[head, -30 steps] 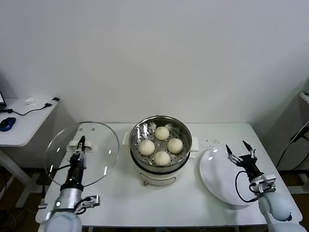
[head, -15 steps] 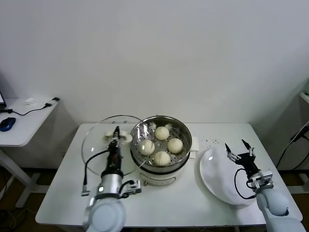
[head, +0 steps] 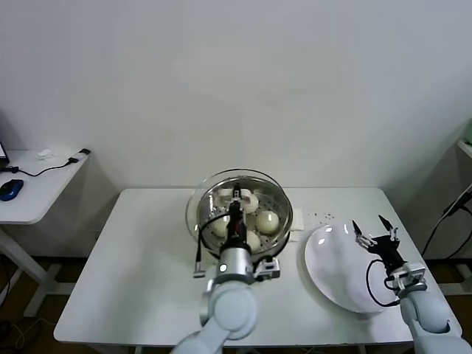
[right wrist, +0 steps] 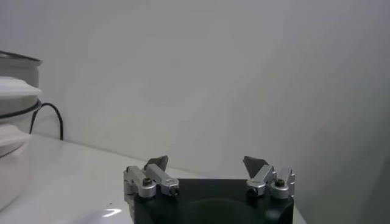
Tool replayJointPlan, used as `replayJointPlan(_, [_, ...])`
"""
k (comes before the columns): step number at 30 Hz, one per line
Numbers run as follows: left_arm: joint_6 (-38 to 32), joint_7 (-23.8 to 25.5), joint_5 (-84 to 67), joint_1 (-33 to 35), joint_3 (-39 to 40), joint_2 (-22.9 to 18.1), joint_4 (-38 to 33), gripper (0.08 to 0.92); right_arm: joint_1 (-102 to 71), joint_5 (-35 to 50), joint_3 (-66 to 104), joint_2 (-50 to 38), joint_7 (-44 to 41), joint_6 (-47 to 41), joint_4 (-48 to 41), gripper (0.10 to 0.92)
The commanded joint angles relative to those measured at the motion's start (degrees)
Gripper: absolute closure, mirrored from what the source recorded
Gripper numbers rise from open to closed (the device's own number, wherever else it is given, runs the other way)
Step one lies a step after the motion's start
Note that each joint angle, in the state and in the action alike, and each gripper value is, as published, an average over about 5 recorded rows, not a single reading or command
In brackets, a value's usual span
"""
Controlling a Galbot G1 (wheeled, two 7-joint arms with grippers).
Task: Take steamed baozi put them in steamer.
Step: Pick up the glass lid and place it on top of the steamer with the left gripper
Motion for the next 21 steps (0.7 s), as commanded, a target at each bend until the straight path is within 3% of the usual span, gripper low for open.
replayJointPlan(1, [1.6,-2.3,2.1,-5.1,4.1,-7.6,12.7,0.852,-0.3,-0.2,0.8,0.2,-0.1,0.2,-0.2,0.203])
replayJointPlan(11, [1.8,-2.0,3.4,-5.8,1.0,-8.5,17.0,0.852,0.0,-0.4,0.9,0.3,-0.3,0.6,-0.9,0.203])
replayJointPlan(21, [1.9,-1.0,4.0,-4.6,-1.0,-7.1,15.8,0.852,0.4,-1.1,0.7,0.5,-0.6,0.7,-1.6,0.203])
